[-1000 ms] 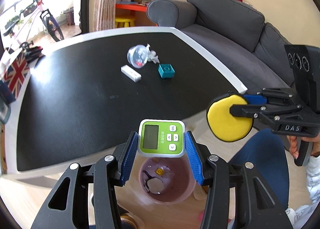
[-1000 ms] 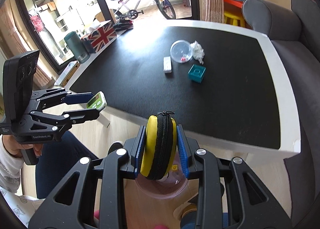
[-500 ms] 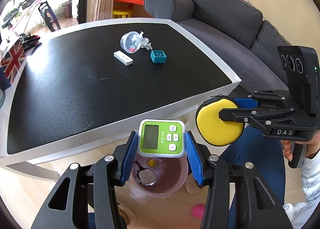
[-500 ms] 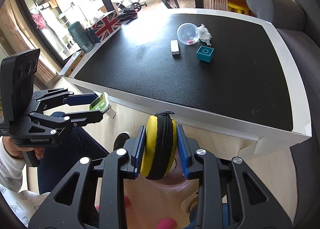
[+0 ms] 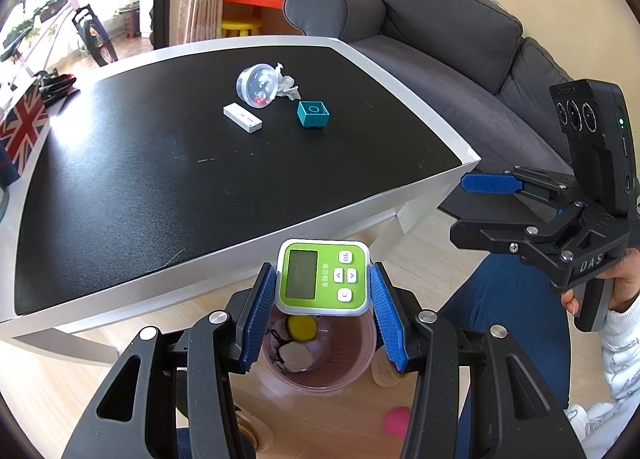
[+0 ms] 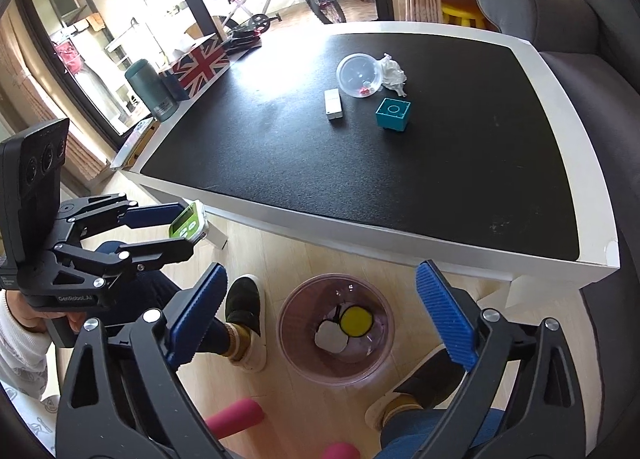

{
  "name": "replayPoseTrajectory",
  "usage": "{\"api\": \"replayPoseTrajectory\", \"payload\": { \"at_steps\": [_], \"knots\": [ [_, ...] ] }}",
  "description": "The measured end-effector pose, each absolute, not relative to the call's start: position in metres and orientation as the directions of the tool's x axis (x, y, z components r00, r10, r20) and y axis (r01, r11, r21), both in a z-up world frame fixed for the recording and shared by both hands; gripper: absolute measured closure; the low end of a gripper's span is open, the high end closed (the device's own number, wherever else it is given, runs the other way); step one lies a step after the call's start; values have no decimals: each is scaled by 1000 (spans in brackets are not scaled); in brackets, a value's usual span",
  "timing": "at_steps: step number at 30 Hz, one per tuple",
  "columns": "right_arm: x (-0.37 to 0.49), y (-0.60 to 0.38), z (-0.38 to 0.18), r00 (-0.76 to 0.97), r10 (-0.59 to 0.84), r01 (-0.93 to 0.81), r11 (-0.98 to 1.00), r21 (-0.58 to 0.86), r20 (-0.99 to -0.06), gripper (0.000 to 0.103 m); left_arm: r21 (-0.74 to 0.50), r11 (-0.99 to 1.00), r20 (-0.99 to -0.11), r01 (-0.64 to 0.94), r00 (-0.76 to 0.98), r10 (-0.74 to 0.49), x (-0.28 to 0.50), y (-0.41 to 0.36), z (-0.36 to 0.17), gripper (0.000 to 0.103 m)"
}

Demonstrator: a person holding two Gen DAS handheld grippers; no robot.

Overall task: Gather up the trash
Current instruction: 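Open the right tool, then the left tool, dropping case and timer into bin, then move both tools back over the table toward the teal block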

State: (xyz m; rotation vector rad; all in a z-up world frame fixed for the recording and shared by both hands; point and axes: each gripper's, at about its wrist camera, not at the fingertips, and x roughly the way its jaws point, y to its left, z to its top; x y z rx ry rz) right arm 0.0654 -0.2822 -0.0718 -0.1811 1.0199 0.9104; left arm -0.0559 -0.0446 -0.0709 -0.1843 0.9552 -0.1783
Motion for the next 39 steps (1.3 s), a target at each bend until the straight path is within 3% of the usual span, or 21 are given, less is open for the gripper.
{"api": "replayPoseTrajectory", "payload": {
  "at_steps": [10, 11, 13, 39],
  "knots": [
    [69, -289, -73, 211, 568, -708, 650, 276, -796, 8, -244, 963, -795, 115, 544, -267, -54, -57, -73, 54],
    [70, -290, -73, 211, 568, -706, 652, 278, -795, 8, -247, 962, -793, 120, 546, -272, -54, -58, -72, 50],
    [70, -292, -73, 214, 568, -703, 655, 279, -794, 8, -254, 959, -783, 123, 556, -279, -54, -58, -70, 12],
    [73, -291, -73, 214, 572, -697, 658, 287, -792, 6, -256, 966, -769, 44, 596, -231, -51, -41, -65, 8]
  ]
}}
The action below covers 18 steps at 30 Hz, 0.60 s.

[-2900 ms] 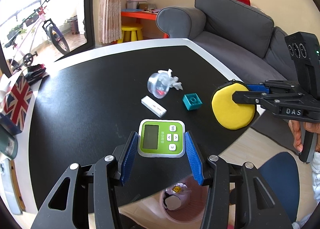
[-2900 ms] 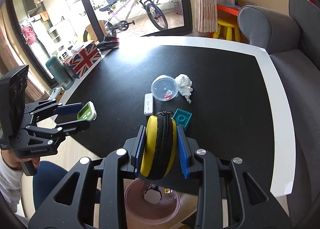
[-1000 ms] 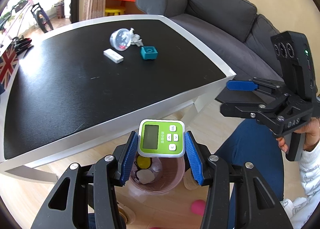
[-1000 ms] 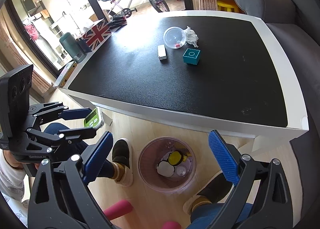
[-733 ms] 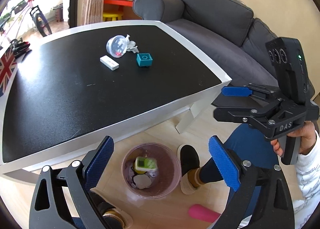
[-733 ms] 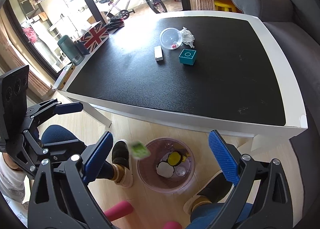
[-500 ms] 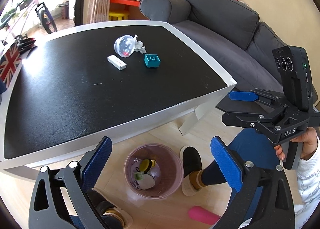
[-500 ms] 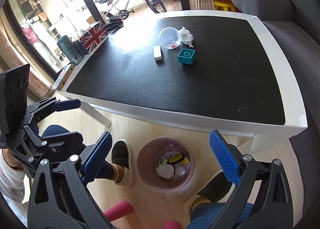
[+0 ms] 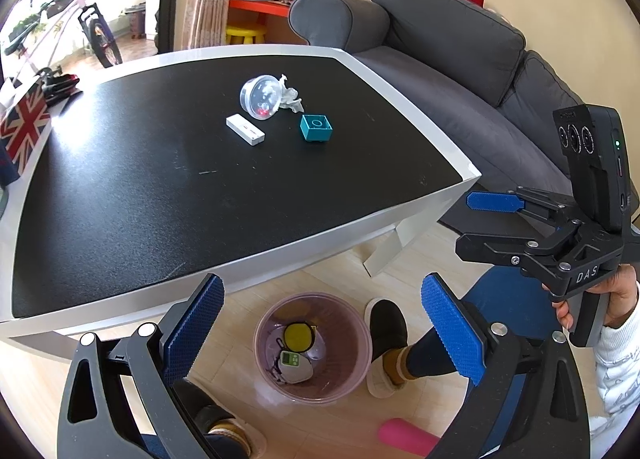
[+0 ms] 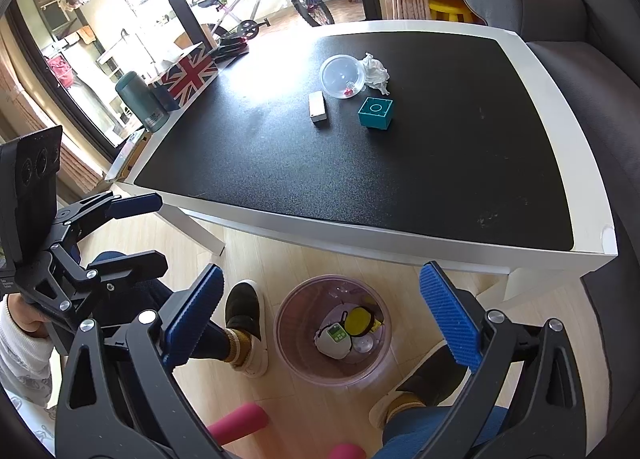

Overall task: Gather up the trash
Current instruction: 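Move both tools back over the table toward the teal block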

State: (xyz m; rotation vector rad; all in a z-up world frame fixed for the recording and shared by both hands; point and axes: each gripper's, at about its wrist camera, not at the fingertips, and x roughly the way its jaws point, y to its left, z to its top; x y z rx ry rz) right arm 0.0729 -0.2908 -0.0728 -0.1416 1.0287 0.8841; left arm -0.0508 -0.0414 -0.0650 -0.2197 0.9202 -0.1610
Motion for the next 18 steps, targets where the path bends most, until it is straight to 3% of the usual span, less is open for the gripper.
{"api": "replayPoseTrajectory", "payload": {
  "at_steps": [18],
  "knots": [
    [117, -271, -46, 260, 582, -709, 657, 258, -770, 6, -245, 969, -754, -7, 631, -186, -13, -3, -47, 8]
  ]
}}
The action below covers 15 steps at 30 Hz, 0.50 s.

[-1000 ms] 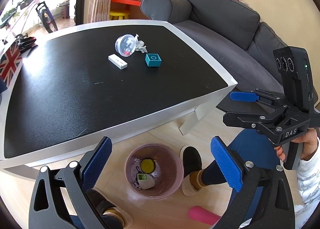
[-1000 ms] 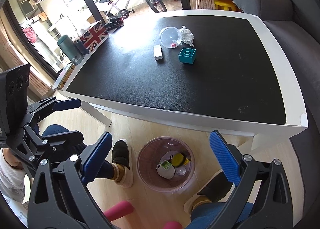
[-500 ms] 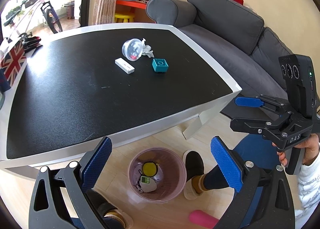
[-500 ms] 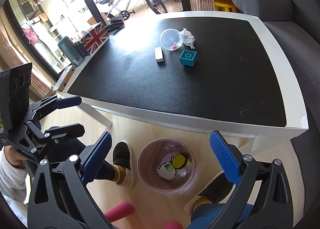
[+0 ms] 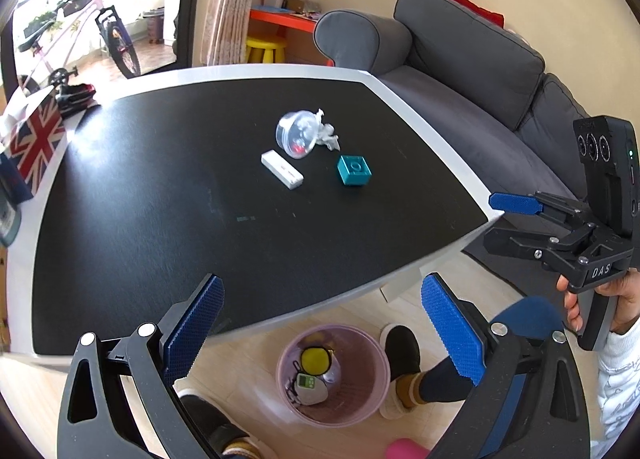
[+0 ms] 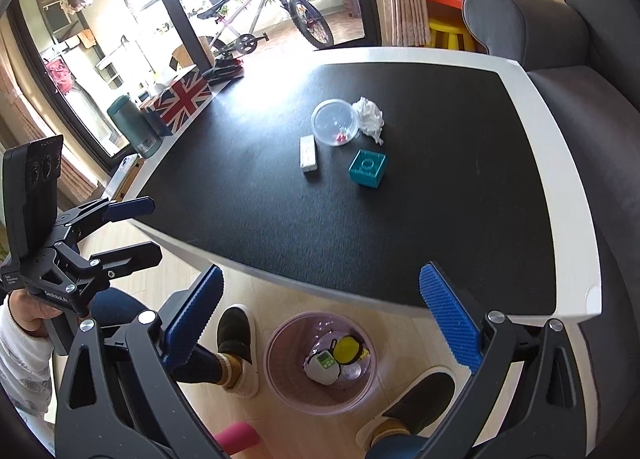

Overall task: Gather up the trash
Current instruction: 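Move both tools back over the table toward the teal block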

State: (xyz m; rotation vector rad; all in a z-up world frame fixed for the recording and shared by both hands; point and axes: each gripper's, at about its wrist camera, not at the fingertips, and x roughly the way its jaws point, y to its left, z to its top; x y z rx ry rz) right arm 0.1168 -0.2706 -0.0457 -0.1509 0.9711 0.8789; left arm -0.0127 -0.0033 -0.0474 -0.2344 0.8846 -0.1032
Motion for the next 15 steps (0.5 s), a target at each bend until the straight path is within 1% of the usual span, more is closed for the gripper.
{"api": "replayPoseTrajectory", "payload": {
  "at_steps": [8, 15],
  "knots": [
    [148, -250, -42, 270, 564, -720, 657, 225, -780, 6, -229, 973, -764, 0, 620, -180, 16, 9, -47, 8],
    [173, -228, -49, 268, 533, -733, 654, 190, -802, 6, -220, 976, -774, 5, 608, -177, 38, 19, -49, 8]
  ]
}}
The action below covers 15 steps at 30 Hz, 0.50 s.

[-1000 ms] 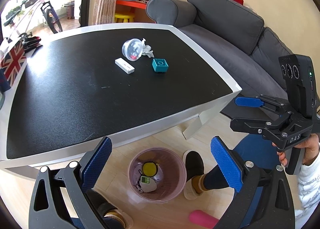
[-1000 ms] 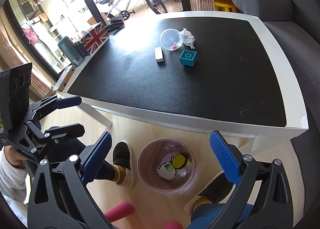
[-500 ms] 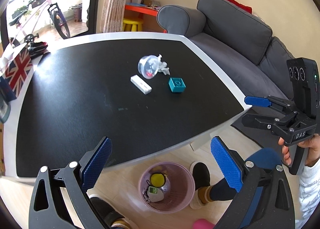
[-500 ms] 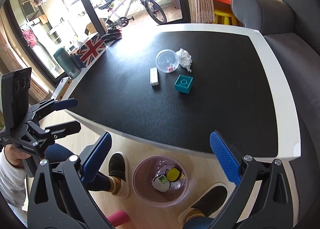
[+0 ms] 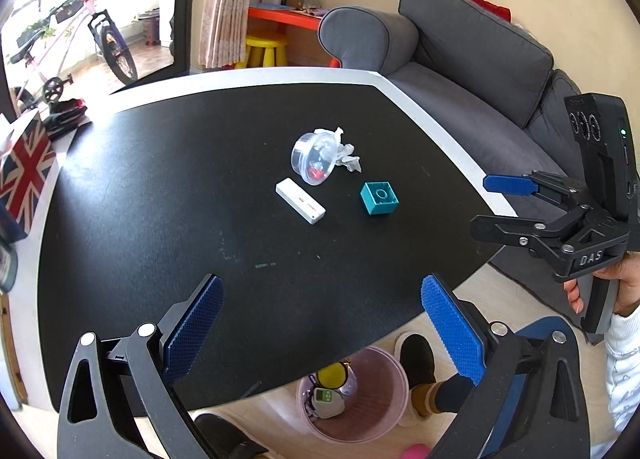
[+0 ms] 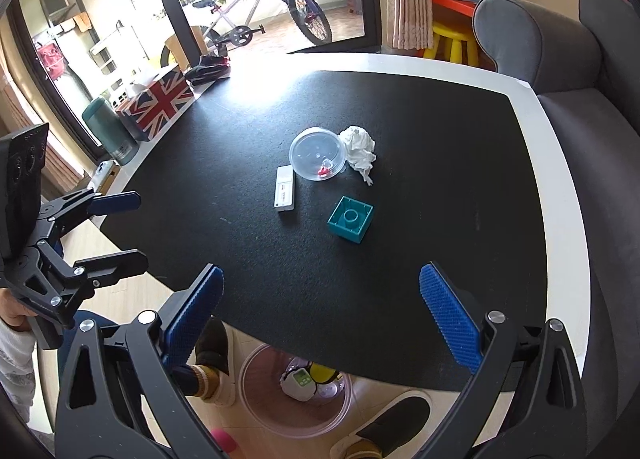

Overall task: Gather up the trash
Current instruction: 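Move both tools back over the table toward the teal block, then grasp the teal toy block with the right tool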

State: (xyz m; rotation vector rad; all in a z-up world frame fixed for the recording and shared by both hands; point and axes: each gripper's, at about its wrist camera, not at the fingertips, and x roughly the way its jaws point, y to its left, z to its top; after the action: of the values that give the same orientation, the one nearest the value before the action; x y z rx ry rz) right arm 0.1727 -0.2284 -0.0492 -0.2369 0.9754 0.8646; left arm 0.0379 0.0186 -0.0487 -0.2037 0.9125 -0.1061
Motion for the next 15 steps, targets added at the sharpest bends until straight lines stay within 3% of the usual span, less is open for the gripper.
{"api": "replayPoseTrajectory", "payload": {
  "at_steps": [15],
  "knots": [
    [220, -187, -87, 225, 451, -758, 638, 136, -864, 6, -215, 977, -798, 2, 576, -177, 75, 35, -61, 8]
  ]
}}
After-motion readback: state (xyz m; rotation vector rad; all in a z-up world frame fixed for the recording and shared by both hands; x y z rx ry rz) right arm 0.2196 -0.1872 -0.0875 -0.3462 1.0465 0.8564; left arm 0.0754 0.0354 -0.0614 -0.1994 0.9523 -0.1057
